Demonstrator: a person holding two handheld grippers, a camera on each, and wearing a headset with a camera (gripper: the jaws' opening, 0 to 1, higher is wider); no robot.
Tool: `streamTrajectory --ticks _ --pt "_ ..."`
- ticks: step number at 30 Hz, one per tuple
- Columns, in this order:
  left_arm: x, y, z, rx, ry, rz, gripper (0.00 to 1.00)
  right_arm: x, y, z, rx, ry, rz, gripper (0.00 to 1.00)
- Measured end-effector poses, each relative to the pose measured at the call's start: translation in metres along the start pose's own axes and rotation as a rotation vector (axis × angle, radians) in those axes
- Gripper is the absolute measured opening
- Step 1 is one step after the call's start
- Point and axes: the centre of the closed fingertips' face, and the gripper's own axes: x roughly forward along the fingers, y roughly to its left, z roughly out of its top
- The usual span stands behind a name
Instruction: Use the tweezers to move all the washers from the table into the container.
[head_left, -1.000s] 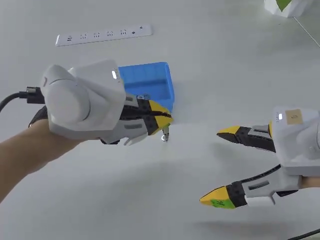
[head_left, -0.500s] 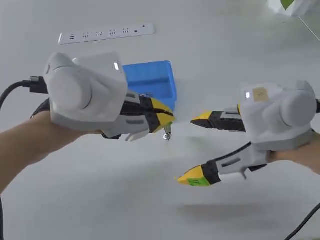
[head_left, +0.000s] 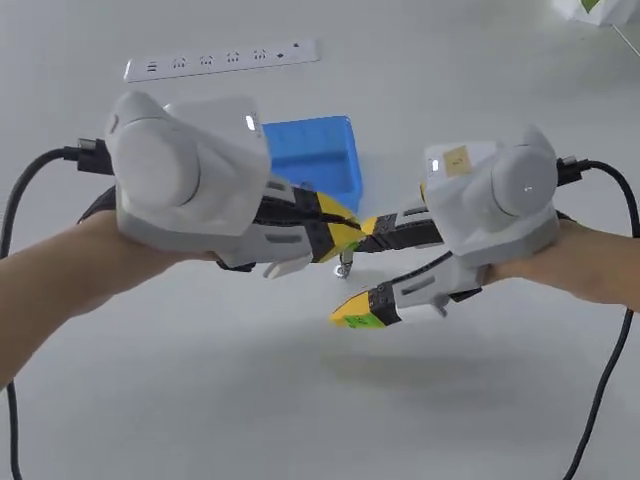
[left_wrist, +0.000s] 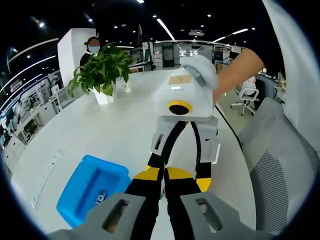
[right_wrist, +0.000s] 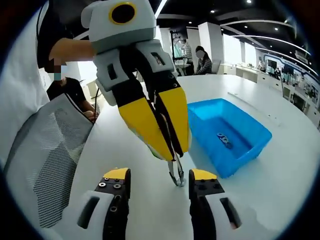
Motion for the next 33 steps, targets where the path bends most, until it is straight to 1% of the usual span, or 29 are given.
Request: streamTrajectory --ticks 4,7,9,14,16,20,22,25,26,27,28,31,33 --pt "0.0 -0.001 0.0 0.001 0.002 -0.004 0.06 0.002 -0.005 -0.003 -0.024 0.023 0.003 0.36" --pt "0.0 0.0 -0.001 0.002 0.005 -0.001 0.06 0.003 -0.007 -0.003 -0.024 0.024 0.009 0.32" --pt "-0.001 0.001 -0.002 0.001 0.008 -0.001 0.06 0.003 -0.01 -0.002 -0.042 0.025 0.003 0.28" --pt "-0.004 0.005 -0.005 -0.004 0.017 0.01 0.06 0.004 -0.014 0.002 -0.063 0.02 -0.007 0.24" --pt "-0.005 0.007 -0.005 -0.002 0.02 0.016 0.06 0.004 -0.014 0.003 -0.067 0.016 0.0 0.18" --pt "-0.005 0.006 -0.005 -0.005 0.02 0.01 0.06 0.005 -0.017 0.002 -0.085 0.026 -0.011 0.13" --pt "-0.004 0.006 -0.005 -0.004 0.019 0.011 0.06 0.005 -0.017 0.002 -0.088 0.025 -0.011 0.12" --pt "-0.004 0.007 -0.005 -0.007 0.019 0.014 0.06 0.005 -0.017 0.002 -0.113 0.032 -0.018 0.12" --pt "-0.004 0.007 -0.005 -0.003 0.02 0.014 0.06 0.005 -0.017 0.002 -0.113 0.032 -0.018 0.12" --pt "-0.003 0.008 -0.005 0.018 0.026 0.02 0.06 0.005 -0.018 0.002 -0.116 0.031 -0.023 0.11" --pt "-0.003 0.008 -0.005 0.024 0.029 0.021 0.06 0.005 -0.018 0.002 -0.116 0.03 -0.025 0.11" --pt "-0.003 0.007 -0.005 0.013 0.033 0.02 0.07 0.005 -0.018 0.002 -0.113 0.026 -0.03 0.11" --pt "-0.003 0.007 -0.005 -0.015 0.032 0.021 0.07 0.005 -0.018 0.002 -0.113 0.025 -0.036 0.11"
